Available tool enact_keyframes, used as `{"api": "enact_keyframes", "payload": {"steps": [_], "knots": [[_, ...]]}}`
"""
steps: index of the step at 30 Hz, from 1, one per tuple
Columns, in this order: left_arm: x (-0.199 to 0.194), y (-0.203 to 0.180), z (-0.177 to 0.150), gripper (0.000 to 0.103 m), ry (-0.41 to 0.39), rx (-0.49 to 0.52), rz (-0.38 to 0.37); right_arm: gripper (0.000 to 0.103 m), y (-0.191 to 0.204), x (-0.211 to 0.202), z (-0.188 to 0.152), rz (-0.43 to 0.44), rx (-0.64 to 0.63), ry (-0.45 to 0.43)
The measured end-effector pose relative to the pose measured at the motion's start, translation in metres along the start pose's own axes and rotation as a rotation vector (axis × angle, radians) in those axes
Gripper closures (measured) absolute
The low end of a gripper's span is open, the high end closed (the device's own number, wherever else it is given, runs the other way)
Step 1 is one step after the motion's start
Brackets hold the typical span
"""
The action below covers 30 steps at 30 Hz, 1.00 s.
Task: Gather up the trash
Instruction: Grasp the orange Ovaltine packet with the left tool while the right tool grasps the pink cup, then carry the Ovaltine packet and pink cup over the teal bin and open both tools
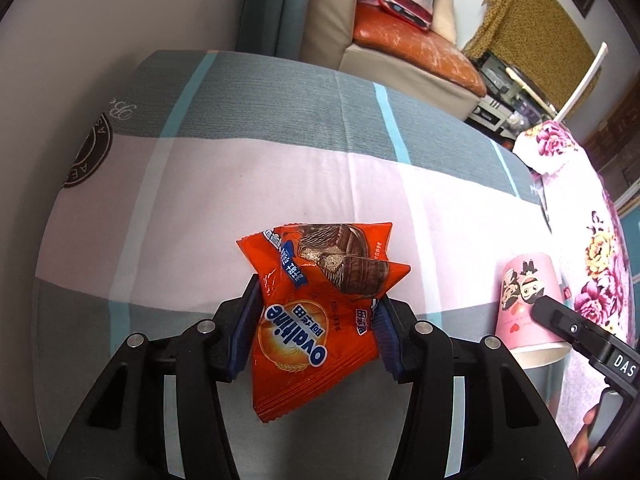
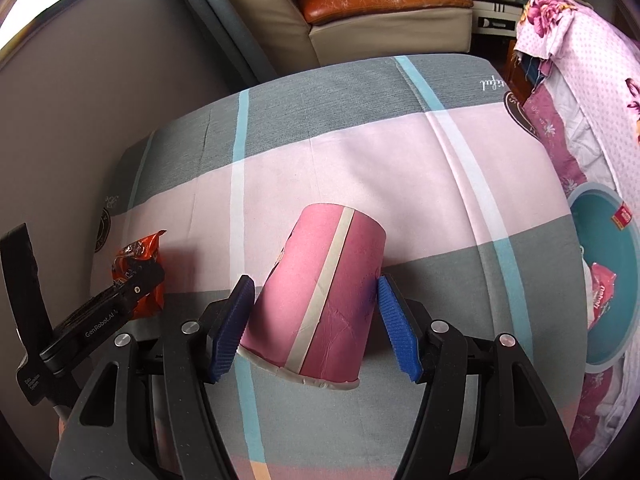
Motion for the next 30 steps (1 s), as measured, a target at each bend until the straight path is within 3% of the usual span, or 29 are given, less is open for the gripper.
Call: {"api": "enact_keyframes", "payload": {"steps": [30], "knots": [[-0.029, -0.186, -0.079, 0.048, 0.032, 0.348, -0.016, 0.042, -0.135, -0.102, -0.049, 0.087, 0.252, -0.158]]}}
Point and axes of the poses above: each gripper's, at about its wrist camera, not at the fingertips, and x roughly the way its jaws point, y to its left, z to its top, the point moved 3 cm from there along x, roughly the way its jaws point, and after that the axes turned 4 degrees about -y, right-handed, at the moved point
